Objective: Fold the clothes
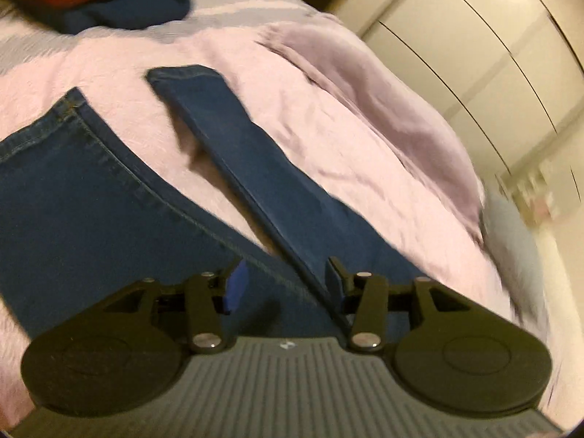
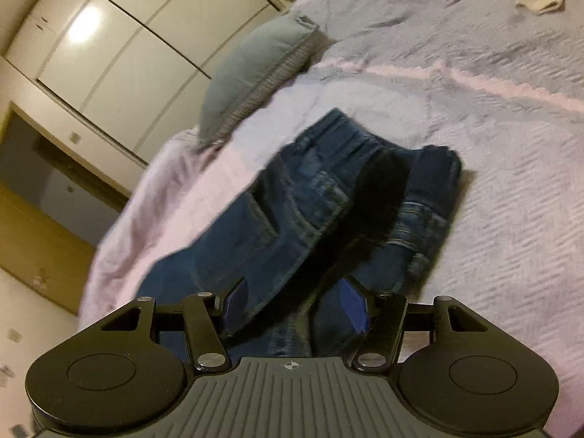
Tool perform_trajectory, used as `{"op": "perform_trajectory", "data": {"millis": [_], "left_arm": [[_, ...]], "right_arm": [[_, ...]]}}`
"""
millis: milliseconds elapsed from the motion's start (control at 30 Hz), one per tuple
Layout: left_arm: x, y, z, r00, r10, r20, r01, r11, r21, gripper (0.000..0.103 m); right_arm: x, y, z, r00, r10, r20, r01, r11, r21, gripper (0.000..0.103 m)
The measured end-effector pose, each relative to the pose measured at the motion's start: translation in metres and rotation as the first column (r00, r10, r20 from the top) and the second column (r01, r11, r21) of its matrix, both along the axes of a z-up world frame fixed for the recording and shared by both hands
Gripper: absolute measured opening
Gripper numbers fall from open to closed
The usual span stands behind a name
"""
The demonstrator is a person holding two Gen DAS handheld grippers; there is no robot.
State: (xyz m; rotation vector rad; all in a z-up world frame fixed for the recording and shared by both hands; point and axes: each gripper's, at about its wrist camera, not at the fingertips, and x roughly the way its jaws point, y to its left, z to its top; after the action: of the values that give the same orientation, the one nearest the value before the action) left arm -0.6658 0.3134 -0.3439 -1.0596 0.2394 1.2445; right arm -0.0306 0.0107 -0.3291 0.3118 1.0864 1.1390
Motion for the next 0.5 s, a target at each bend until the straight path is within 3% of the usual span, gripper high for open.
{"op": "perform_trajectory", "data": {"millis": [200,433,467,500], "left_arm": [[-0.010,0.037,-0.013,0.994,0.108,0.031,-0.107,0.994,-0.023,0.044],[-0.003,0.074,-0.028,0.991,0.135,0.024,-0.134,0.990,-0.039,0.040],[-0.001,0.078,-0.030,0.992,0.127,0.015,-0.127,0.991,-0.034,0.030],[0.001,0.078,-0.029,0.993,0.117,0.004,-0.117,0.993,-0.025,0.005]], "right_arm": [[0.012,0.016,-0.001,0.999,-0.026,-0.030,0.026,1.000,0.001,0.060],[0.032,0.027,-0.015,0.992,-0.085,-0.097,0.085,0.996,-0.007,0.060],[0.034,0.029,-0.017,0.990,-0.090,-0.108,0.089,0.996,-0.006,0.060],[0.037,0.031,-0.019,0.988,-0.093,-0.120,0.093,0.996,-0.005,0.060]]}}
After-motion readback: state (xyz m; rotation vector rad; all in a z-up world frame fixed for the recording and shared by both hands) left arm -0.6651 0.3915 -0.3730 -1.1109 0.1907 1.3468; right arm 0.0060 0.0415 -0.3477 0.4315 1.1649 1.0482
